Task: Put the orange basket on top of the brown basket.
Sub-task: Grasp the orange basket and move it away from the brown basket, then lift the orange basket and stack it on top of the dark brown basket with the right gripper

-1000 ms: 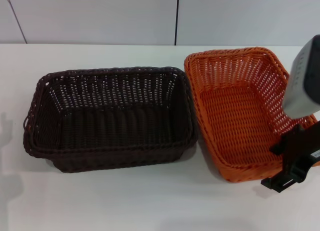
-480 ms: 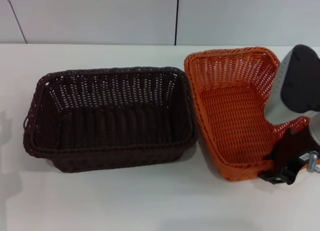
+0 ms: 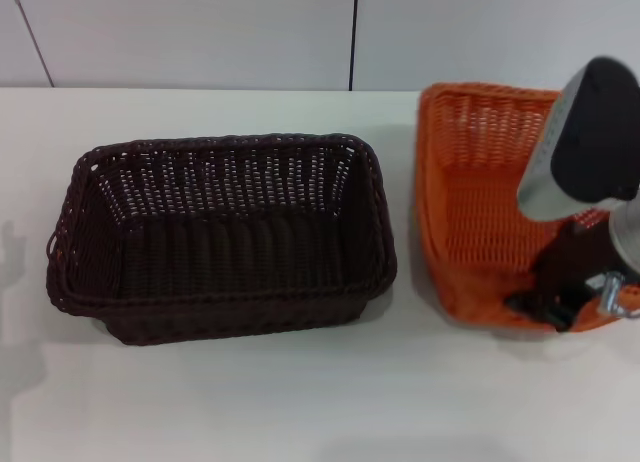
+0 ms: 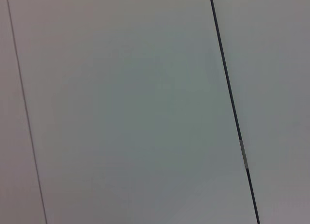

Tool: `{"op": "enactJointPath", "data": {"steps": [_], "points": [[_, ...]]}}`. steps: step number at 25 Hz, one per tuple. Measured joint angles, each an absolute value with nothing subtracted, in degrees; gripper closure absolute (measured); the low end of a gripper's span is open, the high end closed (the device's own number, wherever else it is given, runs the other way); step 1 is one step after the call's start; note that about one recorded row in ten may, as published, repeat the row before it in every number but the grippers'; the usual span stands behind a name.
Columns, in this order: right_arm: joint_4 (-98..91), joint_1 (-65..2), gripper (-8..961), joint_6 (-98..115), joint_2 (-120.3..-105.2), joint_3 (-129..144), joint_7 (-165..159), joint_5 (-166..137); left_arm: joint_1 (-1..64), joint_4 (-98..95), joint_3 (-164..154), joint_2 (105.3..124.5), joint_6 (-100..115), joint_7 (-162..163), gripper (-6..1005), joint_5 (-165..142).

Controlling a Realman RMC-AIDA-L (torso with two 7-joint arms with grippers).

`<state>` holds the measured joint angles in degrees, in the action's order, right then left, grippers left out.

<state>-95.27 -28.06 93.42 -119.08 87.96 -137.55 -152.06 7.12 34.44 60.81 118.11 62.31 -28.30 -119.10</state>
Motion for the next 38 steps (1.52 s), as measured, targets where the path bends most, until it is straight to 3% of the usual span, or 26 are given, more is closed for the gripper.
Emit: {"op": "enactJointPath", "data": {"steps": [6,18,32,38], "points": [[-104.2,-28.3,790,93.7,-119.05,88.1,-141.1,-154.7,7.2,34.3,60.8,118.12,62.5,-28.3,213,-119.1],[-107.1,-34.7,807,88.7,-118.80,93.5,-134.3,-157.8,7.1,33.0,61.2,118.09,62.4,-25.2,213,-119.1],[-114.8,-24.5,808,77.9,-118.96,103.9,-81.5,-158.4,6.8,32.6,61.3,118.50,62.1,-21.8,213,-118.7],[-109.8,-24.1,808,72.4,-118.91,105.1,-75.0,-160.6,7.1,32.7,61.0,118.59,62.0,-21.7,213,-118.6]]}}
